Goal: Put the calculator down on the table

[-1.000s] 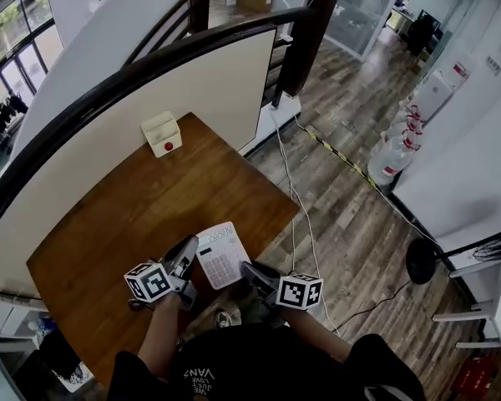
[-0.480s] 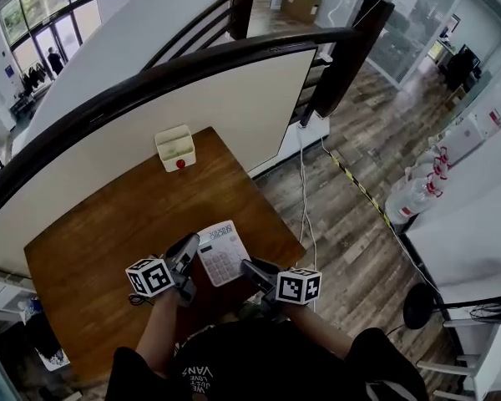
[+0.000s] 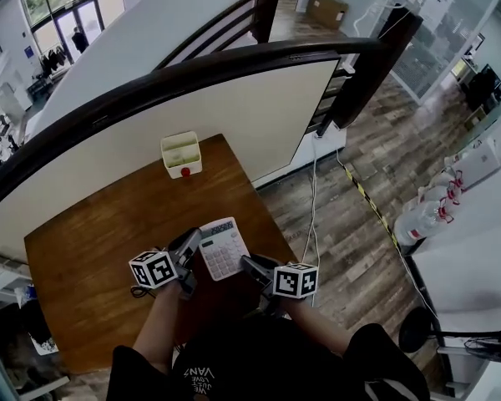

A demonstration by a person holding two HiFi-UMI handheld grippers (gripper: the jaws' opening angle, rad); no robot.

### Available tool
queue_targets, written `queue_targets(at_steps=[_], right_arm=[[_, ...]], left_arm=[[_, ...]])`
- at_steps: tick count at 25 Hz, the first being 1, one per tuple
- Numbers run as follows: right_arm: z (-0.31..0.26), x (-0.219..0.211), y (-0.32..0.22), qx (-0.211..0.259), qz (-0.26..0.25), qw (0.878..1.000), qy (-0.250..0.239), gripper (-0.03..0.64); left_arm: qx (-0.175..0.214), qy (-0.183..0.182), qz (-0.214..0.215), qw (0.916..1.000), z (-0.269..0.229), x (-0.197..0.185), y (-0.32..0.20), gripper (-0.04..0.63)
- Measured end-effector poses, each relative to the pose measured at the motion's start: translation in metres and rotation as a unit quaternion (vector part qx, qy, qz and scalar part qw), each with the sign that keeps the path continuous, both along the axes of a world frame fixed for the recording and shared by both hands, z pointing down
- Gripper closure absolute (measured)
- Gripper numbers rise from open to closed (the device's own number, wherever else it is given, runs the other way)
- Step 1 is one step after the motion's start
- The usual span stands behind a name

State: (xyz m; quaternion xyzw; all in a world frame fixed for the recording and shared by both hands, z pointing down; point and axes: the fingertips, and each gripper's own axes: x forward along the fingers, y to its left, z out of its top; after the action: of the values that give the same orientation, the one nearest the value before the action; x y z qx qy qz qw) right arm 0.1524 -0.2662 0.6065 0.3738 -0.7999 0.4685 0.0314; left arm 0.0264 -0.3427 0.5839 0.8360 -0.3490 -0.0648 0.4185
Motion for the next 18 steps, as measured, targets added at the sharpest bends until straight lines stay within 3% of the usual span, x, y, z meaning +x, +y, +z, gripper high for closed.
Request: queue_targets(at_steps=[10,18], right_arm=[[0.032,0.006,-0.044,-0.003,-0.051,0.997,0.056,0.518],[0.052,0.01,-0.084,0.012,-0.07,0.993,0.096,0.517]], left_arm=[[0.029,-0.044,-0.024,0.9983,0.02,0.011,-0.041,0.546],[0.015,-0.063,-0.059,0.9961,0.035,0.014,-0.075,0.548]])
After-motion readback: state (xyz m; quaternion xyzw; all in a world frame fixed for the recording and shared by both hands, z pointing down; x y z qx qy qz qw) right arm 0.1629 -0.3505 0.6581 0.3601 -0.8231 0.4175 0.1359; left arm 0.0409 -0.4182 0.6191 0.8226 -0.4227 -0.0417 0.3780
